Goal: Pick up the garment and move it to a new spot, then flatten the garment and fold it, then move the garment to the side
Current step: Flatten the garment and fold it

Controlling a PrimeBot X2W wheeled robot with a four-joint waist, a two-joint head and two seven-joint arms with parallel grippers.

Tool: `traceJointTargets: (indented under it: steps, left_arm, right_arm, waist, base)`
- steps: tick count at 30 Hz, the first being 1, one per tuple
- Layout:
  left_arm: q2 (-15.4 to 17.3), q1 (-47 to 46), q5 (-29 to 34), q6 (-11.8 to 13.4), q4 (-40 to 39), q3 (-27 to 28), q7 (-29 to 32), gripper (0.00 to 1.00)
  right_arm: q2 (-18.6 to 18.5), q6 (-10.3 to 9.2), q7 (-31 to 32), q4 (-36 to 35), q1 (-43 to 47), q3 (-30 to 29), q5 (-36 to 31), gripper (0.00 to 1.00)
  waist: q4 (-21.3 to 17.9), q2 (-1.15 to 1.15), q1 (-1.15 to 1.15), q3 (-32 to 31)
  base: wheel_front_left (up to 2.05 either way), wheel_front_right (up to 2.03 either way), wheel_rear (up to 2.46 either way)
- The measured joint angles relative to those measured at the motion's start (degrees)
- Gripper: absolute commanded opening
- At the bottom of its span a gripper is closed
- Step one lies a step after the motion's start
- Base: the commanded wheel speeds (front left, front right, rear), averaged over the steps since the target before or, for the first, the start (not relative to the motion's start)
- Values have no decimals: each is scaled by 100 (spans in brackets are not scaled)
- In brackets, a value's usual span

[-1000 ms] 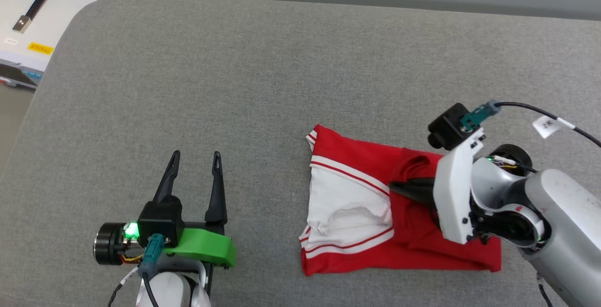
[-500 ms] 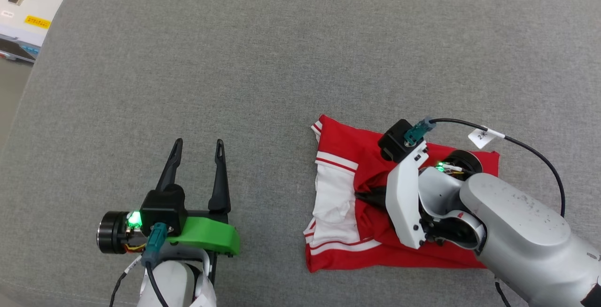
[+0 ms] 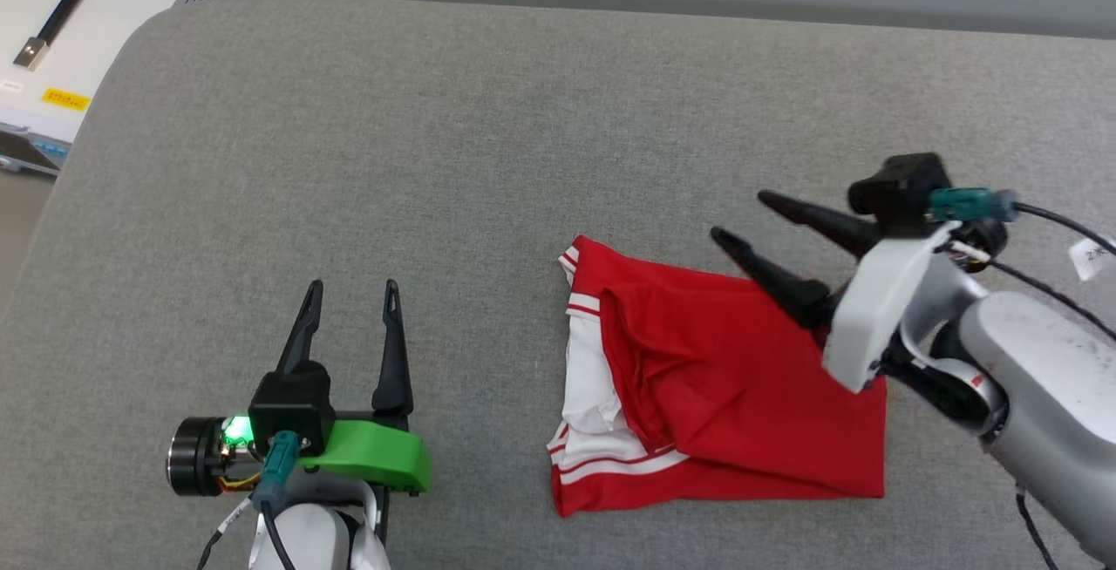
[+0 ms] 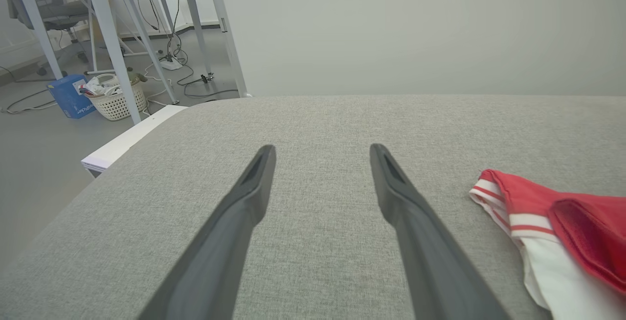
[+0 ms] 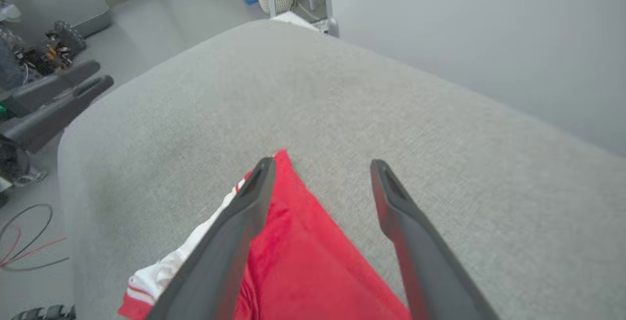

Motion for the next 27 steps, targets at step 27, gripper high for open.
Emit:
traceJointTargets:
  steps: [27]
  left_arm:
    - [18,772,44,-45,-311,180,0,100]
  right_arm:
    - [2031,0,-1938,-655,3629,-4524,-3472,100]
  waist:
    - [-608,0,0,-913]
  base:
    - [0,0,0]
